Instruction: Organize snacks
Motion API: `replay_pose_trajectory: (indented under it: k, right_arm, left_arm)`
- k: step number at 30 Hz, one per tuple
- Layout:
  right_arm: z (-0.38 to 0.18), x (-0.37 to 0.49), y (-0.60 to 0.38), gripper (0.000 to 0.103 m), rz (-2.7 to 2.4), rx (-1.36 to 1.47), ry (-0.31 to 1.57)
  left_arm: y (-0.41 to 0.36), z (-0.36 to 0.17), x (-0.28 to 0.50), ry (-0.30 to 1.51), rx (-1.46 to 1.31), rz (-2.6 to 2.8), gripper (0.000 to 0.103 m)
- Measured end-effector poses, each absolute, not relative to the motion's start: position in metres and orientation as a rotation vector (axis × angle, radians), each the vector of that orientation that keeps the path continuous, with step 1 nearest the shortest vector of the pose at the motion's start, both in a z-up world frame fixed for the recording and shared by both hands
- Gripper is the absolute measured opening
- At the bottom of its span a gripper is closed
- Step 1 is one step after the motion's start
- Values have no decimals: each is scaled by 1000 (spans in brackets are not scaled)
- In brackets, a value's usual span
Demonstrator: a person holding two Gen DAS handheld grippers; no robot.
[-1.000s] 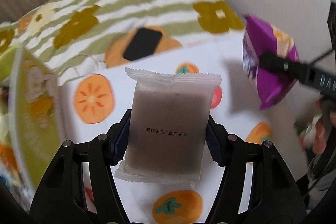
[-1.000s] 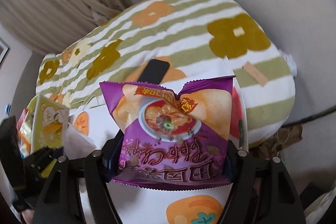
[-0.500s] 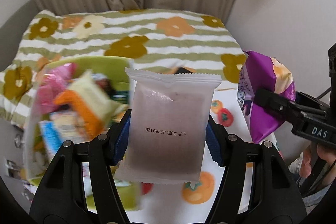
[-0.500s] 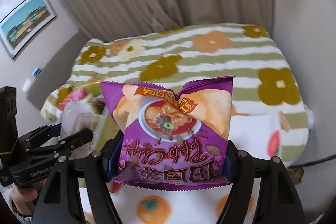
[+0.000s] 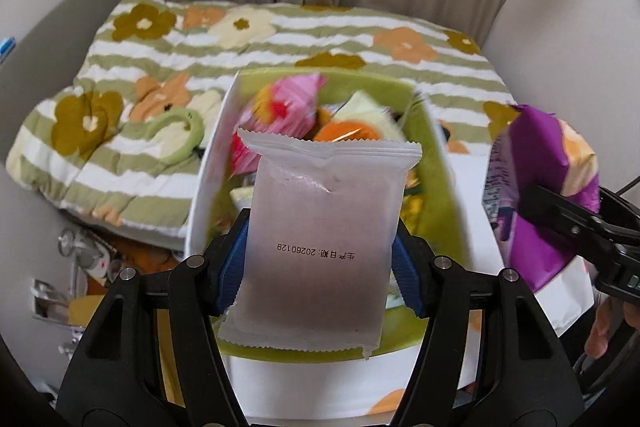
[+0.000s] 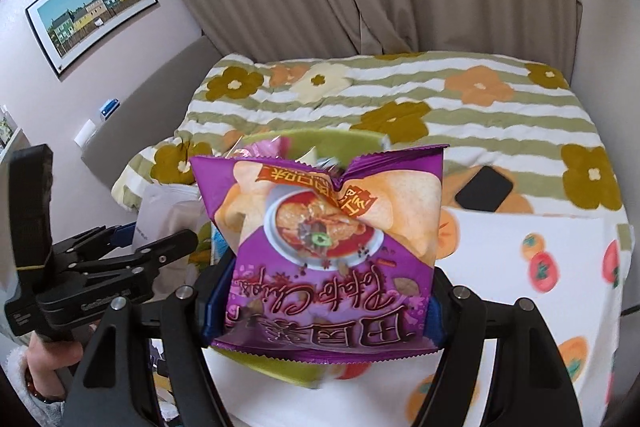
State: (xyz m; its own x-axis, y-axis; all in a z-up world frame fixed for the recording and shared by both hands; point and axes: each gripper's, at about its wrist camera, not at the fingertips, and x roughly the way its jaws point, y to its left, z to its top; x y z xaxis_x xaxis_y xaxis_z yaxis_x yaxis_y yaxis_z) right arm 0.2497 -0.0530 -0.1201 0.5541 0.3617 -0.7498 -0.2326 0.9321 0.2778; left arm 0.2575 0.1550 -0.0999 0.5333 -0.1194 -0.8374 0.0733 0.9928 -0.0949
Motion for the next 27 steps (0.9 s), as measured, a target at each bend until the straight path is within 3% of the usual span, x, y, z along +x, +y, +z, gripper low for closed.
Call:
replay_pose_trajectory:
  k: [3, 4, 7, 22, 24, 26, 27]
  right_arm:
    - [-130, 246, -36, 70, 328, 162, 939]
    - [-131, 245, -34, 70, 322, 166, 944]
    - [-140, 244, -30, 70, 295, 170, 971]
    - [-154, 254, 4, 72, 298, 152, 1000]
    - [-158, 257, 9, 76, 301, 159, 1005]
    - [-159, 254, 9, 103, 294, 168, 990]
    - [-157, 250, 10, 103, 293, 171, 971]
  left_arm:
    - [172, -120, 260, 1038, -53, -137, 61]
    - [174, -126, 260, 1039, -55, -142, 66]
    - [186, -134, 257, 1027, -54, -140, 102]
    - [229, -142, 227, 1021, -108, -90, 102]
    - [234, -140, 226, 1029, -94, -69, 102]
    - [239, -140, 224, 1034, -89, -48, 102]
    - [242, -140, 222, 1035, -89, -38, 102]
